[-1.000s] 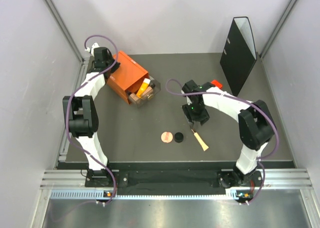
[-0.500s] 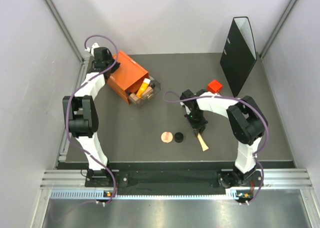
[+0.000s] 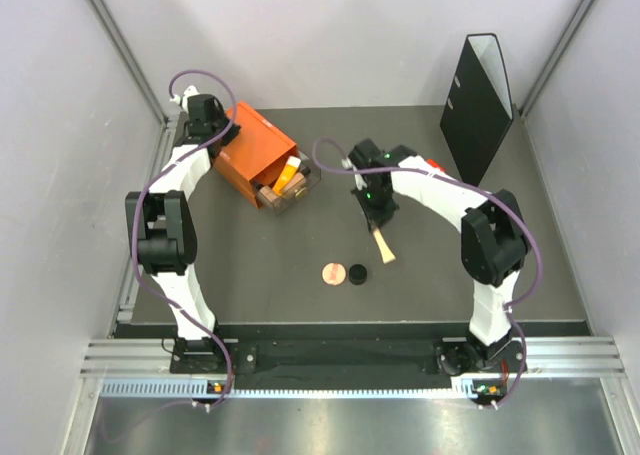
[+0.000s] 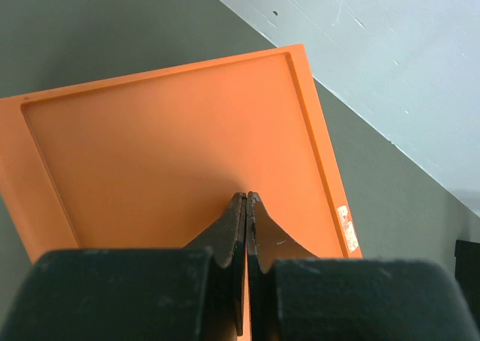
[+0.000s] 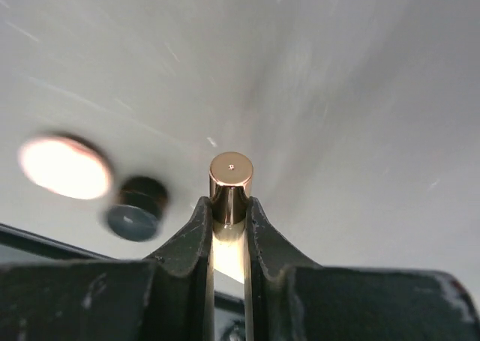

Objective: Organize the makeup

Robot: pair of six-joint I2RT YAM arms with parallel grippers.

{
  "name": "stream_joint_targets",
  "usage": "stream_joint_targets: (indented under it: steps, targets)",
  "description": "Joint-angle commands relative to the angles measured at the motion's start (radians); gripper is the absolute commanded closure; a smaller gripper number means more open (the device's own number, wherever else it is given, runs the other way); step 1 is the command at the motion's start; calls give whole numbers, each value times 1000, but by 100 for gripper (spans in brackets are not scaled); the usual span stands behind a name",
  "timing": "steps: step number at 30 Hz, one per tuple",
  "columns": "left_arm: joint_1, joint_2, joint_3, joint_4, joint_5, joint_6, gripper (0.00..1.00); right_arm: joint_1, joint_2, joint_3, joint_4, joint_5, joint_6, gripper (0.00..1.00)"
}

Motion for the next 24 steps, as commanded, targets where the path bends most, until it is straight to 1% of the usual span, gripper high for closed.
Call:
stream_joint_targets:
  steps: [1,4,7,10,11,13,14,15,16,17,19,20,21,22,24]
  targets:
    - [-3,78,-73,-216,-13,31,100,14,29,238,-41,-20,-33,100]
    - [-3,76,-73,-218,-13,28,100,14,56,345,-34,-61,-16,100]
    - [-3,76,-75,-216,-10,26,100,14,75,413,6,-107,25,100]
    - [-3,76,-75,-215,-10,29,100,14,82,447,98,-176,75,100]
    - [-3,74,-75,-215,-8,29,100,14,85,456,153,-222,88,100]
    - [-3,76,-75,-216,-5,32,100,14,124,539,169,-251,119,100]
    - [-3,78,-75,-215,-5,32,100,13,141,566,184,-294,128,100]
    - [-3,76,-76,-213,-7,32,100,13,179,634,187,-313,147,100]
    - [-3,76,-75,-213,-5,31,100,8,194,657,196,-328,159,100]
    - [-3,76,-76,-213,-5,32,100,5,204,665,221,-386,177,100]
    - [-3,74,-78,-215,-5,32,100,-6,219,654,328,-438,258,100]
    - [-3,73,-81,-213,-5,32,100,-10,223,647,363,-498,291,100]
    - [-3,73,-81,-213,-2,32,100,-12,237,647,396,-517,343,100]
    - [-3,71,-83,-213,-5,31,100,-15,245,651,434,-532,357,100]
    - [-3,65,-89,-210,-7,24,100,-23,271,674,442,-558,392,100]
